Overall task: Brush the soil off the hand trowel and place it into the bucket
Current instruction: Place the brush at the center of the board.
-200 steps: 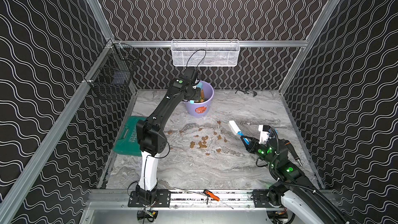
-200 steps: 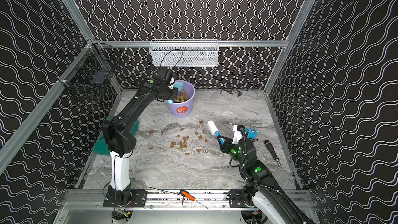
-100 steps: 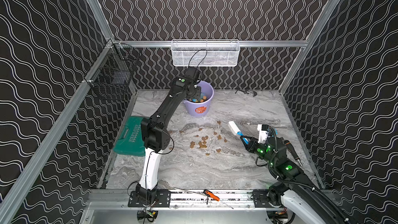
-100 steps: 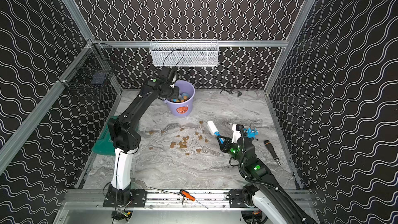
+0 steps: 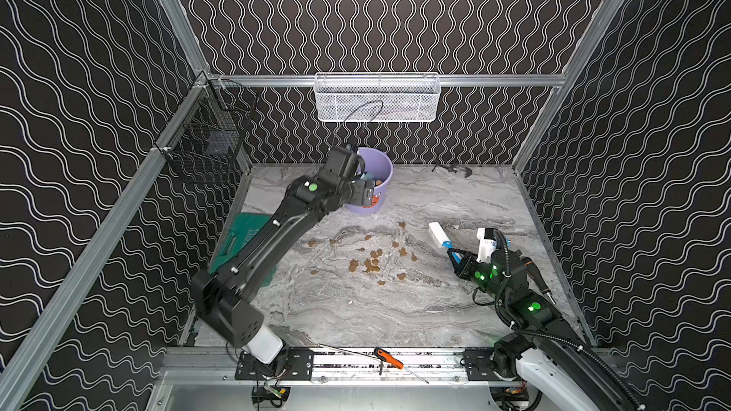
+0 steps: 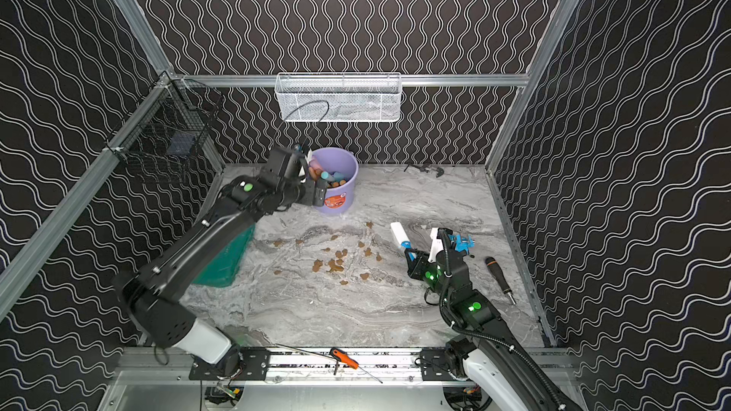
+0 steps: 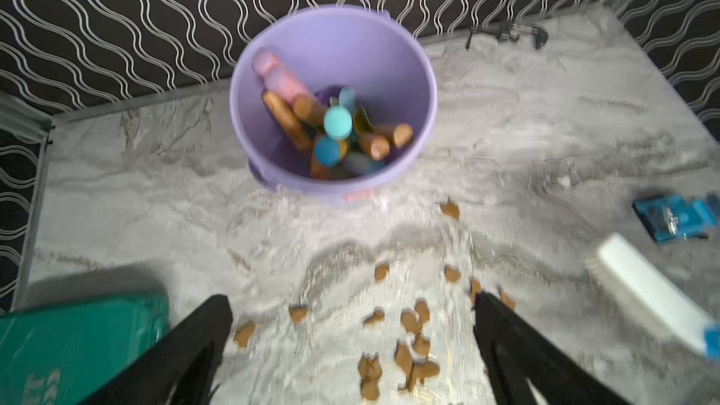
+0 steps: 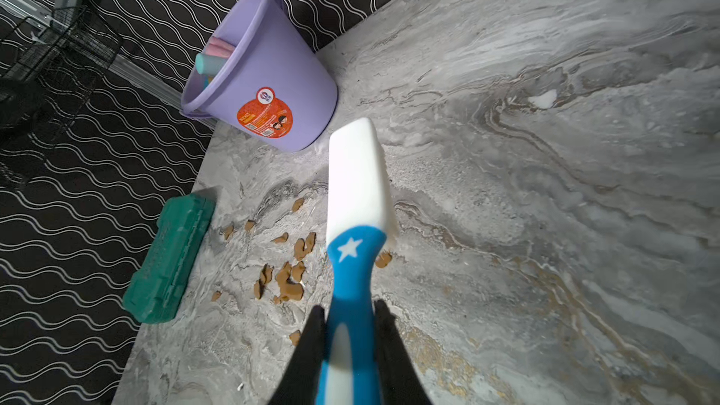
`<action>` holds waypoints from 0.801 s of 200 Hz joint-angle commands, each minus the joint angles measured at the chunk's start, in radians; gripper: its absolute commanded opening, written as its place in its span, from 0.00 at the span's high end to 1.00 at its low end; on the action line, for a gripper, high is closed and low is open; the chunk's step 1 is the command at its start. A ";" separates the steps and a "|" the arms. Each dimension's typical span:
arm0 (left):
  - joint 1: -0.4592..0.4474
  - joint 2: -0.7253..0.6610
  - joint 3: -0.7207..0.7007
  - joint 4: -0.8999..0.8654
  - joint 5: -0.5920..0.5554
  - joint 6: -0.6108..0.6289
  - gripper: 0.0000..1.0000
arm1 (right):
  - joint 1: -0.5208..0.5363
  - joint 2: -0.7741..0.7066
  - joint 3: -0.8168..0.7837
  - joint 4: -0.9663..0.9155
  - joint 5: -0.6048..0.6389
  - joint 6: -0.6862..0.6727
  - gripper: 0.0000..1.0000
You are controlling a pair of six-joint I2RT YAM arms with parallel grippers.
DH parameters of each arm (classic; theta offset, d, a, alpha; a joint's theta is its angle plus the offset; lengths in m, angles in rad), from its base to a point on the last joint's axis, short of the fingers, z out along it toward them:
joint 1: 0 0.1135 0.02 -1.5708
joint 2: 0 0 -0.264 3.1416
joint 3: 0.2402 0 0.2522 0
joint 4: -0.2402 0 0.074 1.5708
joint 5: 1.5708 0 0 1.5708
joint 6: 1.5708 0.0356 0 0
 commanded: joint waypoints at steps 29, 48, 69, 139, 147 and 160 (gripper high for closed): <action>-0.022 -0.257 -0.318 0.109 -0.110 -0.064 0.01 | 0.001 0.048 0.021 -0.062 0.119 -0.075 1.00; -0.022 -0.324 -0.385 0.116 -0.135 -0.066 0.01 | 0.000 0.093 0.037 -0.059 0.153 -0.103 1.00; -0.022 -0.358 -0.416 0.099 -0.120 -0.077 0.01 | 0.000 0.156 0.042 -0.035 0.189 -0.120 1.00; -0.023 -0.447 -0.502 0.113 -0.070 -0.126 0.01 | -0.033 0.294 0.022 0.092 0.207 -0.109 1.00; -0.022 -0.454 -0.508 0.115 -0.066 -0.131 0.01 | -0.042 0.310 0.020 0.108 0.200 -0.102 1.00; -0.022 -0.455 -0.508 0.108 -0.056 -0.132 0.01 | -0.056 0.330 0.008 0.151 0.183 -0.093 1.00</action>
